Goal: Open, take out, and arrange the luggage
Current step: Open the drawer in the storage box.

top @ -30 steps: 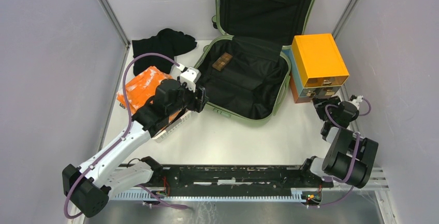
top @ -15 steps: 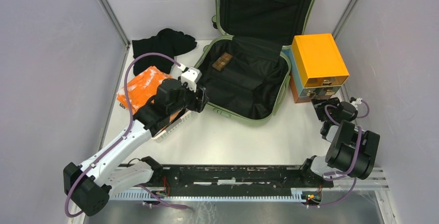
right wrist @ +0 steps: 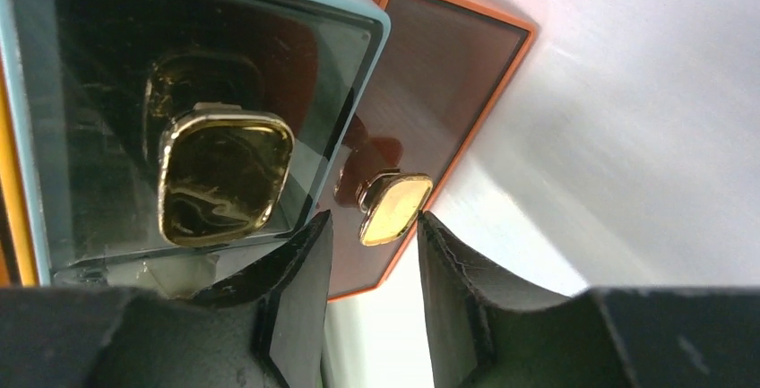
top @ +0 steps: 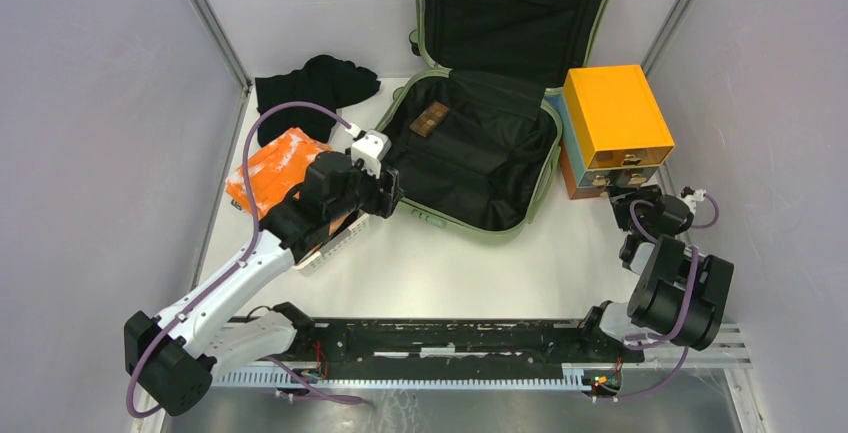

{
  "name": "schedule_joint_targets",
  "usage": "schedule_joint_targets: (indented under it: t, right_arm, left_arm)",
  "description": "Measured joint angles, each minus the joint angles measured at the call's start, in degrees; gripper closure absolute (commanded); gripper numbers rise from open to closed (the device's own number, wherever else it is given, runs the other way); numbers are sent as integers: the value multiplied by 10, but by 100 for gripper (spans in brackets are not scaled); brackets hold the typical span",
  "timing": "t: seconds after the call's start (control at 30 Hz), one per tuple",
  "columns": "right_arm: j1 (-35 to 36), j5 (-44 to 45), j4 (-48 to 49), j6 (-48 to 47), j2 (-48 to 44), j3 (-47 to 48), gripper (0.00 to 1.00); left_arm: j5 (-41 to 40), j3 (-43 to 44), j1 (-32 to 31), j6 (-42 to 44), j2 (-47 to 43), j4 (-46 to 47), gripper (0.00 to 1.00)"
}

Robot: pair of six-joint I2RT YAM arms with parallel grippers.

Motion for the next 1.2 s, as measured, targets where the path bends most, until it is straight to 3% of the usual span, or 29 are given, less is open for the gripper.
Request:
schedule_joint_targets:
  t: [0.27, 0.53, 0.67, 1.2]
  right_arm:
    - [0, 14, -8, 15, 34, 23, 60]
    - [0, 26, -26, 16, 32, 26, 72]
    - [1, 38, -53, 6, 8, 26, 77]
    - [-45, 45, -127, -30, -136, -47, 77]
  left_arm:
    - [-1, 0, 0, 0, 0, -1, 29]
    - [-2, 0, 0, 0, 0, -1, 30]
    - [-2, 0, 0, 0, 0, -1, 30]
    - [1, 0, 0, 0, 0, -1, 30]
